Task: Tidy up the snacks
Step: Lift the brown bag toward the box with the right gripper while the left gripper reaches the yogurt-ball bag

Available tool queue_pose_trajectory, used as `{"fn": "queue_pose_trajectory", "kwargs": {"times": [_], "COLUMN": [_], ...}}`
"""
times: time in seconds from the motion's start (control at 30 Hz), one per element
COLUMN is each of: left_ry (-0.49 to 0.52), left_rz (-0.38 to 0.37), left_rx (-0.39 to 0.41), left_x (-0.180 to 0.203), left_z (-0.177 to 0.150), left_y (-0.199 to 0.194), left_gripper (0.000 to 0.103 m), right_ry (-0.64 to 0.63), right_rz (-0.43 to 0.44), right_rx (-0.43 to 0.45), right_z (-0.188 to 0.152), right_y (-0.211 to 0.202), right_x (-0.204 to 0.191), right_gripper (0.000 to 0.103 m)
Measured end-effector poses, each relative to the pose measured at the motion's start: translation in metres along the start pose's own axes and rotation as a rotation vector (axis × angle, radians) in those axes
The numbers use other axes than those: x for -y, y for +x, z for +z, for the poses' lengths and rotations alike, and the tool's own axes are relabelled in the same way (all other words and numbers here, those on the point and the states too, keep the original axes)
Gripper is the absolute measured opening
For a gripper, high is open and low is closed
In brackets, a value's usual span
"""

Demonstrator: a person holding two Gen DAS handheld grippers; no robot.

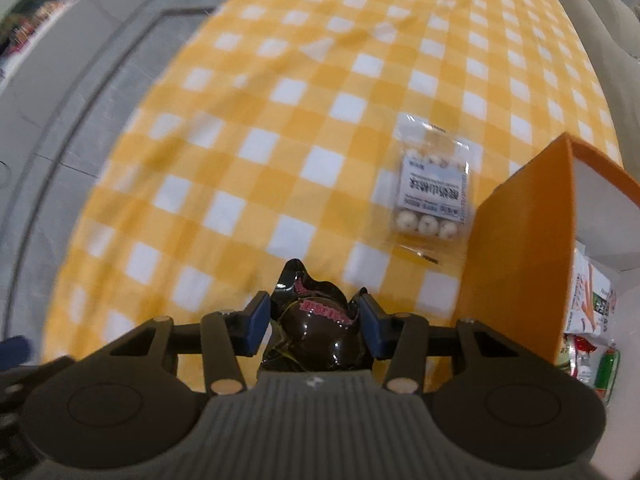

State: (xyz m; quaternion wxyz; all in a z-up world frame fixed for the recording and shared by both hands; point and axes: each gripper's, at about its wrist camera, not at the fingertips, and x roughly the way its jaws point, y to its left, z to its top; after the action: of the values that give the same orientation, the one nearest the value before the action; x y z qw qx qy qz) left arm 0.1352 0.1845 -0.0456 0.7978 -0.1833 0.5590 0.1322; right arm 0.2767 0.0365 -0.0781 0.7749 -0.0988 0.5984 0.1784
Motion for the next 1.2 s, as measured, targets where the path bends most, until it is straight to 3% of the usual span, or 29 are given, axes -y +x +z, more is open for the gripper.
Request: {"fn": "queue_pose_trajectory", "kwargs": {"times": [0.17,0.23,0.33,0.47,0.6,0.7,0.77,0.93,1.1,1.17,1.2], "left_ry": [0.005,-0.012,-0.015,0.011,0.011,-0.001,-0.003,-0.005,-0.011,-0.016,-0.018], "left_rz": [0.017,0.019,-0.026,-0.093,-0.097,-0.089,-0.090,-0.091,-0.078,-0.071,-0.069], "left_rx": [0.009,0.002,-0.016,-0.005,0.005,-0.005,-0.006,-0.003,-0.009,-0.009,-0.009], "left_x": [0.003,0.002,0.003,0.004,0.006,0.004,0.004,0.003,0.003,0.002,0.002], "left_z": [-0.002,-0.001,-0.002,-0.004,-0.004,-0.003,-0.003,-0.003,-0.002,-0.002,-0.003], "left_y": [-0.001,-0.001,0.000,-0.004,-0.006,-0.004,-0.003,-0.003,-0.003,-0.003,-0.003], "left_gripper": [0.078,0.078,0.077,0.077,0.077,0.077,0.077,0.077,0.077,0.077,0.077], "right_ry": [-0.011,-0.033,-0.025,0.022,0.032,0.041,0.050,0.020,-0.010,-0.031,-0.051], "right_rz": [0.048,0.029,-0.014,0.005,-0.010,-0.020,-0.057,-0.074,-0.044,-0.039,-0.046], "right_rx": [0.050,0.044,0.020,-0.001,0.029,0.010,-0.010,0.002,0.022,0.057,0.069], "right_z": [-0.007,-0.011,-0.023,-0.036,-0.043,-0.045,-0.048,-0.054,-0.060,-0.062,-0.063], "right_y": [-0.024,-0.023,-0.007,0.016,0.019,0.018,0.019,0.022,0.032,0.029,0.028], "right_x": [0.000,-0.003,-0.007,-0.008,-0.011,-0.010,-0.008,-0.010,-0.010,-0.010,-0.011], "right_gripper": [0.047,0.047,0.047,0.048,0.052,0.061,0.076,0.077,0.072,0.057,0.057]}}
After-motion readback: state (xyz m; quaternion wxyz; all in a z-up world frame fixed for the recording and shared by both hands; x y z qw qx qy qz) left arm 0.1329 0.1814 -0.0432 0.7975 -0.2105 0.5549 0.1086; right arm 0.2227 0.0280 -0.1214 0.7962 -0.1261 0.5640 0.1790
